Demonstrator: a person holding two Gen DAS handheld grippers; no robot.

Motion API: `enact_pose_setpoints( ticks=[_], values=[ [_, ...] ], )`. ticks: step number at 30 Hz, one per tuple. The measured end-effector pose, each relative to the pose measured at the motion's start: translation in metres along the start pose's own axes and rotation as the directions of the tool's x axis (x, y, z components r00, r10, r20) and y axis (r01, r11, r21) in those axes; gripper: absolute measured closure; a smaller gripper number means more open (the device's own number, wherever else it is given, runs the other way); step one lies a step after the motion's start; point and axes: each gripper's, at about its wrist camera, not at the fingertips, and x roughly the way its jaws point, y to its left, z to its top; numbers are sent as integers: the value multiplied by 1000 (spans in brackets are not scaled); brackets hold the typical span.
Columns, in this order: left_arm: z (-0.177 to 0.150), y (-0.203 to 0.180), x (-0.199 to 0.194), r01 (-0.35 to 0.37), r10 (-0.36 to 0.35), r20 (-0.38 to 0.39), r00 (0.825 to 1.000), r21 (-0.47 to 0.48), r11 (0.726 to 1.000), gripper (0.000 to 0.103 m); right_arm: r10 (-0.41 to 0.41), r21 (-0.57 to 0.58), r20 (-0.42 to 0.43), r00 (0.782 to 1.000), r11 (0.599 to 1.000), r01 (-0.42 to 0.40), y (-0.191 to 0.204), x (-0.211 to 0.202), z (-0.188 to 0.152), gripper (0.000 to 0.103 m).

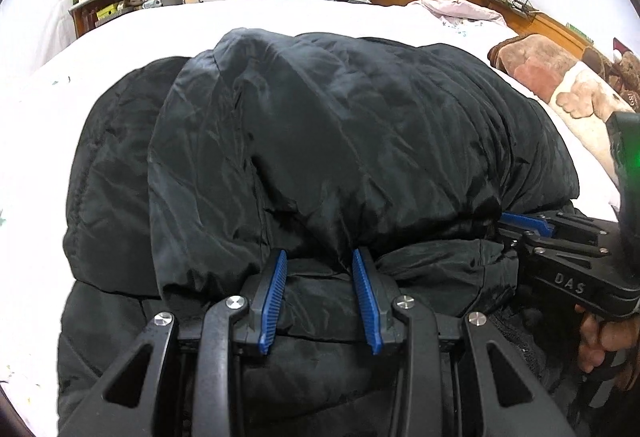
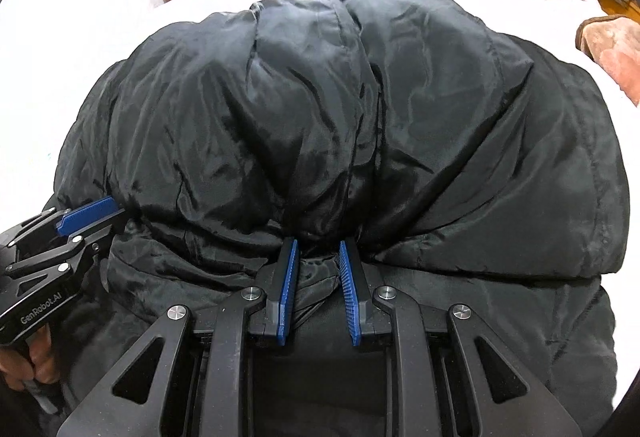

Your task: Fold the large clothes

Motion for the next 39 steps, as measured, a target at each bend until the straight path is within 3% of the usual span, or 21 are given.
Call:
enact_pose_setpoints(
  ticks=[4,7,13,20,21,24,31,39],
  values=[
    [5,-7,-25,-26,26,0,1000,-1,1000,66,10,50,5,1000,999,-10,-1,-30,0,77],
    [3,-14,-54,-40,40,18,999,7,999,66,26,65,40,999,997,-29,-3,-64,-8,66],
    [-16,-26,-121,-62,59,88,994,31,998,60,17,64,104,994,998,-23,-3,-133,-43,65],
    [-63,-14,-171,-110,107,90,990,25,994,52,8,114,125,992,993,-22,-19,-188,-100,65],
    [-69,-9,-174,-114,112,86,990,17,993,51,5,120,125,992,993,-20,-23,-192,-107,64],
    [-89,10,-182,-139,140,62,988,-21,990,49,-15,159,122,992,987,-5,-40,-203,-127,47],
    [-124,54,-182,-188,188,-14,982,-129,974,41,-89,279,93,992,959,60,-93,-211,-154,46],
    [-153,76,-146,-141,109,-145,983,-236,961,39,-93,353,-8,996,931,89,-136,-187,-166,45]
  ],
)
